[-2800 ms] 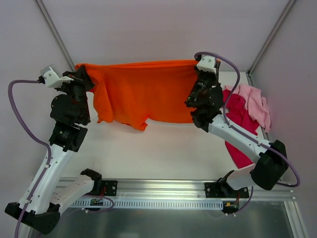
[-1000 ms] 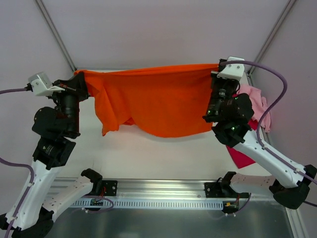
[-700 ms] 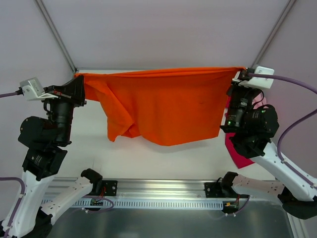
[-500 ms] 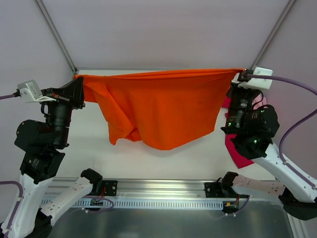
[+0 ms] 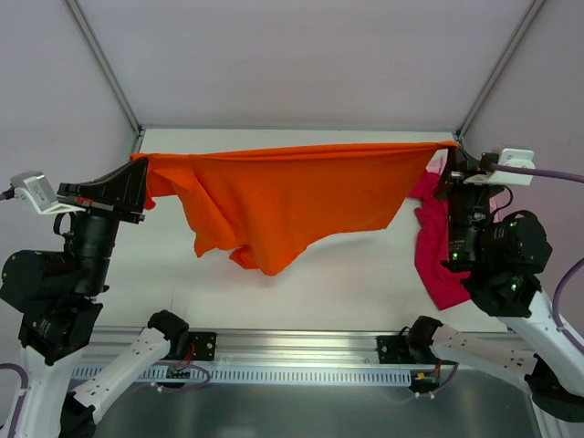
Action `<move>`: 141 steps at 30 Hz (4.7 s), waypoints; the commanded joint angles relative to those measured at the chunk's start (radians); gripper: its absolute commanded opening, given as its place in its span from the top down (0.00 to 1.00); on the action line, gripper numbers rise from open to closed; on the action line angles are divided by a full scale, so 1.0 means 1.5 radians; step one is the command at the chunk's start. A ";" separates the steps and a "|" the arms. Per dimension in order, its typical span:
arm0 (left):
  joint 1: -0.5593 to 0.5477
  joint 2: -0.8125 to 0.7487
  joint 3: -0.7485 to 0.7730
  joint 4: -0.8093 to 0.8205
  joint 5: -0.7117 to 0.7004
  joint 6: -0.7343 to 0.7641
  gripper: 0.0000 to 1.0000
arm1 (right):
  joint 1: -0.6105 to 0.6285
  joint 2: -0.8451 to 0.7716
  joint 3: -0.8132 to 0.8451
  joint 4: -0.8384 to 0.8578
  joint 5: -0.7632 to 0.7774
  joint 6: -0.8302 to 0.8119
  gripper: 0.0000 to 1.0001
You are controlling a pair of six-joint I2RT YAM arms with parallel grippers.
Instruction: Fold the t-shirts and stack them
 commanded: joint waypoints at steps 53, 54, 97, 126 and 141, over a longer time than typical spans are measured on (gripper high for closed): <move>0.196 -0.108 -0.365 0.040 0.553 -0.165 0.31 | -0.014 0.138 0.212 -0.631 -0.159 0.339 0.99; 0.195 -0.101 -0.368 0.037 0.532 -0.179 0.33 | -0.014 0.170 0.229 -0.634 -0.199 0.339 0.99; -0.511 0.730 -0.216 0.504 0.049 -0.038 0.49 | -0.005 0.496 0.575 -0.738 -0.121 0.238 0.99; -0.469 0.934 -0.101 0.549 0.092 -0.093 0.52 | -0.006 0.485 0.567 -0.736 -0.128 0.233 0.99; -0.466 0.952 -0.093 0.540 0.090 -0.098 1.00 | -0.005 0.471 0.545 -0.729 -0.122 0.227 0.99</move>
